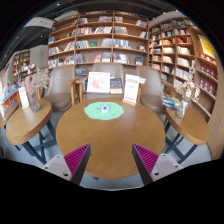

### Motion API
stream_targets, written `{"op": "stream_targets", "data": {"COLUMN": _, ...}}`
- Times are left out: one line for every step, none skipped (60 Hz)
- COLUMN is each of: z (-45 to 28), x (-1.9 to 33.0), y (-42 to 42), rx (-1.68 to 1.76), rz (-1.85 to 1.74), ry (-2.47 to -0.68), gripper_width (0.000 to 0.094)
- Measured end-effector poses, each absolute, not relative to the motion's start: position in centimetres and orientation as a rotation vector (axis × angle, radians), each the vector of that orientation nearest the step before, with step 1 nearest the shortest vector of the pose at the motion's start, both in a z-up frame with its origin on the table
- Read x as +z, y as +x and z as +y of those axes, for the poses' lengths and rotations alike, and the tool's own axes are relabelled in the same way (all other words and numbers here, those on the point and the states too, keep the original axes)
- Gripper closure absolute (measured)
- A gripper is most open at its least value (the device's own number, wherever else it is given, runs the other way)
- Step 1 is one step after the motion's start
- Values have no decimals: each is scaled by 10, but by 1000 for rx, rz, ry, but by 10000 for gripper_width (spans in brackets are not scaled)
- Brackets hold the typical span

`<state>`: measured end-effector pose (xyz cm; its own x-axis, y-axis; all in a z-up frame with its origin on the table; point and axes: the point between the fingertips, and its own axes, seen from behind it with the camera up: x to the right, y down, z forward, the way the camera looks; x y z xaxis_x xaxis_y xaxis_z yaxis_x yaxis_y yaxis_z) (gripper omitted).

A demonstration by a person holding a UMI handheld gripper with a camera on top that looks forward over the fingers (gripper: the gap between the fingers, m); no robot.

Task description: Arrange mouse

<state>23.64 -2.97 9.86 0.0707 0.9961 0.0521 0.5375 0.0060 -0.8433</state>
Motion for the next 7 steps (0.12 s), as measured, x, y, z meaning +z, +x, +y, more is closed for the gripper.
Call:
{"op": "stream_targets", "data": {"z": -29, "x": 99, "y": 237, "rx": 803, "rz": -1553, "ry": -1621, "gripper_width": 85}}
{"op": "stream_targets", "data": {"z": -29, "x": 99, "y": 238, "rx": 804, "rz": -1553, "ry": -1620, "gripper_width": 83}}
{"op": "stream_targets", "data": {"z": -29, "x": 99, "y": 239, "rx": 804, "rz": -1557, "ry": -1620, "gripper_width": 84}}
{"op": "stream_targets", "data": {"z": -30, "x": 98, "y": 240, "rx": 804, "rz": -1561, "ry": -1621, "gripper_width": 84}}
{"op": "stream_targets", "data": {"z": -30, "x": 97, "y": 241, "rx": 804, "rz": -1565, "ry": -1622, "gripper_width": 84}}
{"op": "stream_targets", "data": {"z": -30, "x": 97, "y": 241, "rx": 804, "rz": -1566, "ry": -1623, "gripper_width": 84}}
{"op": "stream_targets", "data": {"z": -29, "x": 97, "y": 242, "rx": 805, "rz": -1567, "ry": -1623, "gripper_width": 82}}
